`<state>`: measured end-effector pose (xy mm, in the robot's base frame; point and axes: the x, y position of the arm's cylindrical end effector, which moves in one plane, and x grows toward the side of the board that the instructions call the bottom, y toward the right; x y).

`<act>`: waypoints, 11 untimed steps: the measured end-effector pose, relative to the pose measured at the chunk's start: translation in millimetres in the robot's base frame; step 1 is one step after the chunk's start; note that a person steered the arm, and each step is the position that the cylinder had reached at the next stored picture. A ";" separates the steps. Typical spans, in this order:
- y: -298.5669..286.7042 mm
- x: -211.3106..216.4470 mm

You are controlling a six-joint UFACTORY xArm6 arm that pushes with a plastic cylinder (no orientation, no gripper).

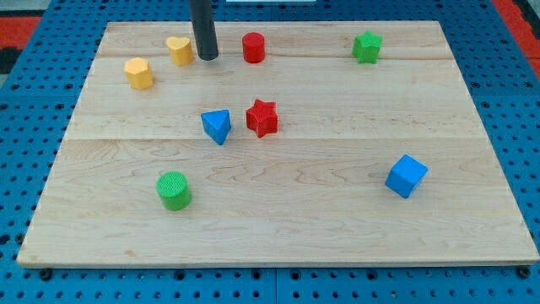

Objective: Place the green star to the top of the blue cube

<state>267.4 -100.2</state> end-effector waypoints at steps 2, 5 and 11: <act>-101.5 -4.7; -91.3 -3.8; 6.3 25.6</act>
<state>292.9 -93.9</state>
